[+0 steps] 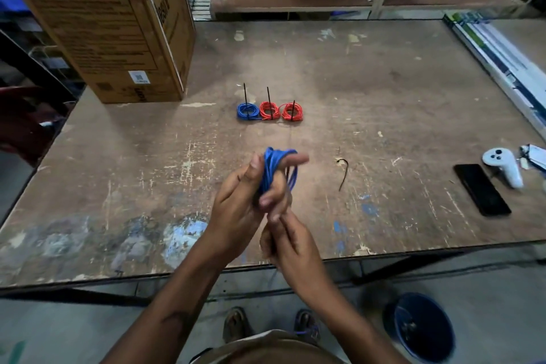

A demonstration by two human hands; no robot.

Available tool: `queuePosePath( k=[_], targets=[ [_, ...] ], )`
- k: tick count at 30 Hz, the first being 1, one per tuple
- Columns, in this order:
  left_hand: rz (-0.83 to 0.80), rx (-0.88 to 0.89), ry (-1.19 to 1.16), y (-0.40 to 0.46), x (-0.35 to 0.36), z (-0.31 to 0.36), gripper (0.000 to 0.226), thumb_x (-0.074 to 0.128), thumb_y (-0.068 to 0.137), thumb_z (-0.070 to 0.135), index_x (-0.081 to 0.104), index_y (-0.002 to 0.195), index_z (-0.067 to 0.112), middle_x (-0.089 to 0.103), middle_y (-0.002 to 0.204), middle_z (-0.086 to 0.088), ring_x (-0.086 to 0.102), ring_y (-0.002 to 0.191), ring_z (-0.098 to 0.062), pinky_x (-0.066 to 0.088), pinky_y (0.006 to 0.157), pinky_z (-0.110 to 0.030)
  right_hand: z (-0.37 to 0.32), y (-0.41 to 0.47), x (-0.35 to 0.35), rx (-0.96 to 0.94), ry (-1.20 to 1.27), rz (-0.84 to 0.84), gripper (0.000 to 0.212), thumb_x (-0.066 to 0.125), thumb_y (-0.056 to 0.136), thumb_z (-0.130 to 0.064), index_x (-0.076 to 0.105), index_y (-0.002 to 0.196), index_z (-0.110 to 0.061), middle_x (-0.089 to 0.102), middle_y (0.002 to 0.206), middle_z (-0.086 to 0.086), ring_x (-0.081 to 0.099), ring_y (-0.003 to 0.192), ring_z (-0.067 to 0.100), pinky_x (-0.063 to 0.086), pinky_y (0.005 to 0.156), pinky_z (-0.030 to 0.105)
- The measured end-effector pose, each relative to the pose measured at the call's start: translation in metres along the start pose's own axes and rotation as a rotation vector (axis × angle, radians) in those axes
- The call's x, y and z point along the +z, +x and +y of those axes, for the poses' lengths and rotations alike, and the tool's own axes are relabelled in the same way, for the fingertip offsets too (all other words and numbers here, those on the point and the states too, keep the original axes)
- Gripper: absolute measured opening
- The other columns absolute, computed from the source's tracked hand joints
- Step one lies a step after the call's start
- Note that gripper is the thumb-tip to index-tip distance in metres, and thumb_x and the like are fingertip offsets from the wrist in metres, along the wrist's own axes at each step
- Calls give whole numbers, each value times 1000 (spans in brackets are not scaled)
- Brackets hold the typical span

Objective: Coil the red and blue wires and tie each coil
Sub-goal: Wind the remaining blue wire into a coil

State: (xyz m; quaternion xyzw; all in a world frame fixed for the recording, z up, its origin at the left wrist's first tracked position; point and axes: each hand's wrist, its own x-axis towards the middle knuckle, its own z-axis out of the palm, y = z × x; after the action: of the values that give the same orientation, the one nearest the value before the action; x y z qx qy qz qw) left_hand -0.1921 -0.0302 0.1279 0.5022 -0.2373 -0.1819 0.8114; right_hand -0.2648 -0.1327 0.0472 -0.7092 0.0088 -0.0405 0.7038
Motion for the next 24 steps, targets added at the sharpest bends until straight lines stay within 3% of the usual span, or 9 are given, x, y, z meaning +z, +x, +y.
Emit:
queuePosePath(
  k=[3,5,8,11,14,16,18,21,24],
  targets=[
    [180,83,348,13,-6,-4,55,33,113,42,65,127,-1,47,67,2,58,68,-28,43,72,-40,-19,-18,-4,-37,-210,-48,23,43,115,-31,65,121,-31,51,61,-4,49,57,9,40,61,27],
    [196,86,605,17,-13,-13,50,32,116,38,65,112,1,59,71,1,69,97,-22,51,90,-41,-31,-26,-9,-27,-263,-82,26,45,114,-33,64,131,-28,50,63,-6,50,60,7,40,63,26],
    [153,74,862,13,-23,-26,31,35,117,29,64,109,20,66,75,1,72,104,-15,53,94,-38,-47,-26,-25,44,-268,-216,21,49,113,-35,65,126,-31,54,65,-7,54,60,9,44,63,31],
    [91,45,970,6,-36,-34,45,34,117,30,64,86,20,63,69,2,71,108,-3,54,88,-42,-68,-14,-53,157,-116,-295,17,53,110,-37,68,111,-30,54,64,-8,54,53,14,47,56,29],
    [16,-52,909,-6,-40,-35,52,32,117,37,64,76,37,59,61,-3,69,73,-19,50,74,-41,-89,9,-81,21,-283,-157,25,53,109,-41,71,99,-28,54,64,-10,48,52,10,42,53,29],
    [-5,-83,772,-14,-34,-36,53,30,117,38,73,86,39,55,56,-8,62,62,-27,48,70,-41,-92,28,-89,-108,-463,-70,24,57,110,-36,74,96,-28,60,65,-9,53,58,14,44,61,35],
    [17,-102,624,-20,-27,-34,56,27,116,41,79,99,27,49,54,-12,51,54,-26,45,66,-40,-84,47,-89,-129,-395,25,20,63,107,-27,78,93,-24,63,66,-8,58,64,11,46,68,32],
    [13,-94,495,-22,-21,-28,59,27,115,41,81,103,20,43,51,-12,43,49,-23,42,63,-37,-57,63,-82,-107,-228,80,13,69,102,-18,78,93,-18,71,73,-10,62,69,11,49,72,26],
    [10,-46,408,-20,-13,-19,63,26,115,39,77,99,6,43,51,0,42,47,-22,41,58,-42,-25,54,-63,-80,-112,62,16,64,104,-23,77,97,-27,71,79,-11,62,71,4,48,72,22]
  ],
)
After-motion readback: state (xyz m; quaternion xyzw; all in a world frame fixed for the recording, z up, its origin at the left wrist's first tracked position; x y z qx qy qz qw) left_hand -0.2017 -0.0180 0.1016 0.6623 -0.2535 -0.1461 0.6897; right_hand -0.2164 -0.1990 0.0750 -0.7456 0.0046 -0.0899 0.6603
